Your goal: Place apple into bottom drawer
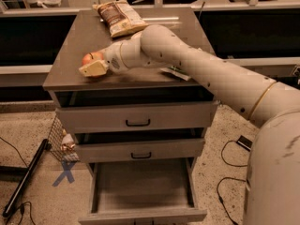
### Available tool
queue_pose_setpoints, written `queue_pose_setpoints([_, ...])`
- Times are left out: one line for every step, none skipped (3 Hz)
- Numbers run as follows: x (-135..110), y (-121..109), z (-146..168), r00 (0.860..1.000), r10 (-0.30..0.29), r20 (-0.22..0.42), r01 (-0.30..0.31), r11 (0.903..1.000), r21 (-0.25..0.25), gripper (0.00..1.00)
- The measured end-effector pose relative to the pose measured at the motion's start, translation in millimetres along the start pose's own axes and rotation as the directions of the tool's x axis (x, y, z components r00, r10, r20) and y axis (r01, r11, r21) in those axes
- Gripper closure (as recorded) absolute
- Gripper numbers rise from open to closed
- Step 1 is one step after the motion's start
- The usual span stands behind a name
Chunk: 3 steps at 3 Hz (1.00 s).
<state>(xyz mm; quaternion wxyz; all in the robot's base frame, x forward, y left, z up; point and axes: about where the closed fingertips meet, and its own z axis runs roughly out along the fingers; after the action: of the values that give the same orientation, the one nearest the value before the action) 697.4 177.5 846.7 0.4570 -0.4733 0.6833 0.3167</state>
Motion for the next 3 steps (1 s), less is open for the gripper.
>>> queue_pose_setpoints([-4.5, 5.5, -25.2, 0.994, -0.036, 0.107, 0.045, 0.9958, -0.08, 0.8])
queue_pose_setpoints([-15.6, 34.4, -83.5, 0.972, -0.13, 0.195, 0.148, 0.9858, -0.079, 1.0])
queue_pose_setpoints([2.0, 71.9, -136.1, 0.967, -0.192, 0.169, 0.202, 0.9786, -0.041, 1.0])
